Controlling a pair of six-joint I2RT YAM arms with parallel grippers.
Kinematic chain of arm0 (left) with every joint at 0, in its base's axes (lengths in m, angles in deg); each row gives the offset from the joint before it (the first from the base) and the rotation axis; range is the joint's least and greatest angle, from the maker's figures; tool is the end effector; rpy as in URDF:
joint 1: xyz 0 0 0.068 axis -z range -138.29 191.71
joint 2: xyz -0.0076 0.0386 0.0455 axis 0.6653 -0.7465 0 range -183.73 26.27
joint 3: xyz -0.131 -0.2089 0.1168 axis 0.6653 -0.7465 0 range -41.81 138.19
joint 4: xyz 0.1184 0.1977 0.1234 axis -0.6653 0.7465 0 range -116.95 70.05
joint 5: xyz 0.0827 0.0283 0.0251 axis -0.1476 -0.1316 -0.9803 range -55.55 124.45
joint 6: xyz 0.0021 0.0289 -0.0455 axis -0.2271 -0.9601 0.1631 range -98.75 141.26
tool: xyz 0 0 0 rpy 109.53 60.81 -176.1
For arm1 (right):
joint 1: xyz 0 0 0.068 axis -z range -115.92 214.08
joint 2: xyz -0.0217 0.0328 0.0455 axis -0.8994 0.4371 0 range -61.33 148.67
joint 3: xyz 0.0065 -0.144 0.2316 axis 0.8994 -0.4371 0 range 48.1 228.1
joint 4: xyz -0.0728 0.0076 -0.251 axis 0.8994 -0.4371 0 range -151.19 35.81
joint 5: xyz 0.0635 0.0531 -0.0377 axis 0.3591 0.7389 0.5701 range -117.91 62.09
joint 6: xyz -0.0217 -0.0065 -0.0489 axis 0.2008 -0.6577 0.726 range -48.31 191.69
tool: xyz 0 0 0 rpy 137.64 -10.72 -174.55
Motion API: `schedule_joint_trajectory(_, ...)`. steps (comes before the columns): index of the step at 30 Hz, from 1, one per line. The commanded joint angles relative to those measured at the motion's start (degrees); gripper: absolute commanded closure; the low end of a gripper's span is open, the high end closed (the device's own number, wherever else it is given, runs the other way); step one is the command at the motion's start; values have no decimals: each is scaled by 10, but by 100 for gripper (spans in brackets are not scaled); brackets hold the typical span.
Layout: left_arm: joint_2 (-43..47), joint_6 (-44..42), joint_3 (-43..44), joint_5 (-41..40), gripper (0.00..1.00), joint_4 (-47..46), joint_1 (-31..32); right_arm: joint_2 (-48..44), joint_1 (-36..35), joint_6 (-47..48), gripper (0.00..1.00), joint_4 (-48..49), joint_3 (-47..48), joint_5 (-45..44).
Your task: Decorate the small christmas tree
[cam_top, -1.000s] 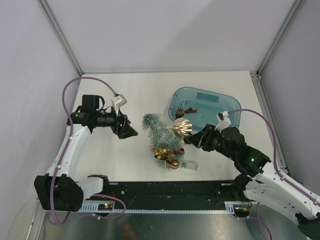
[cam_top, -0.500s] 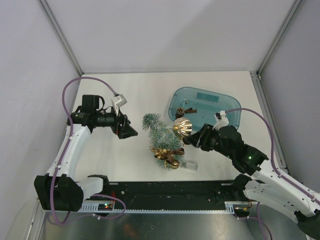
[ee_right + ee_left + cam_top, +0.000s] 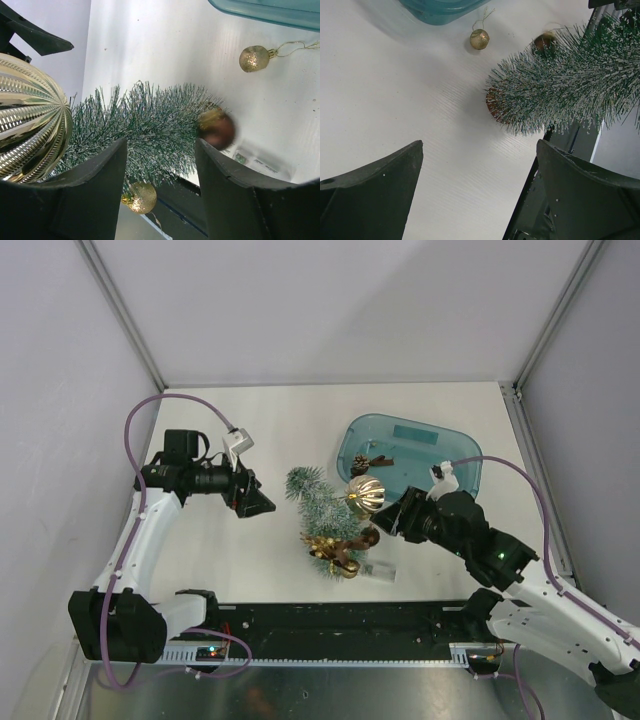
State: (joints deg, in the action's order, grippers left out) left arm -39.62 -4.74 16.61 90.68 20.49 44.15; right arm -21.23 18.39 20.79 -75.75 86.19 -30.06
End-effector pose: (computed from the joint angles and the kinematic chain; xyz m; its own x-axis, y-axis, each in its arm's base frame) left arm 0.2153 -0.0388 0.3053 -0.5150 0.2658 -0.8149 0.8088 0.4656 -0.3593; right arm 0.1166 0.1175 0.2911 -0.7125 0.3803 -0.5897 -0.2190 0.6779 0.7018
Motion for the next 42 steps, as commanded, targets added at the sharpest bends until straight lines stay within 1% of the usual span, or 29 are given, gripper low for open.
schedule_joint_trajectory(1, 12, -5, 18, 22, 1, -7, -3, -9, -3, 3, 39, 0, 25, -9)
schedule_joint_trajectory(17, 14, -1, 19, 21, 0, -7, -2, -22, -1, 9, 37, -20, 25, -22)
schedule_joint_trajectory(19, 12, 5, 23, 15, 0, -6, -2, -22, 2, 14, 35, -23, 25, -21)
schedule_joint_trajectory(21, 14, 10, 27, 7, 0, -6, -2, -22, 3, 22, 30, -34, 27, -26)
schedule_joint_trajectory(22, 15, 12, 28, 2, 0, -6, -2, -21, 4, 28, 26, -45, 30, -31)
schedule_joint_trajectory(23, 16, 18, 30, -6, 0, -6, -2, -22, 4, 33, 22, -53, 32, -37)
schedule_joint_trajectory(25, 18, 31, 34, -25, 0, -6, -2, -24, 5, 43, 8, -75, 38, -51)
schedule_joint_trajectory(27, 17, 51, 39, -58, 0, -6, -2, -32, 5, 48, 2, -99, 41, -67)
schedule_joint_trajectory(32, -4, 118, 54, -171, 0, -1, -3, -50, 11, 50, 1, -162, 52, -101)
schedule_joint_trajectory(38, 33, 119, 40, -183, 0, 1, -7, -63, 16, 53, 1, -205, 72, -119)
schedule_joint_trajectory(42, 40, 136, 32, -232, 0, -3, -8, -61, 18, 64, 1, -208, 83, -122)
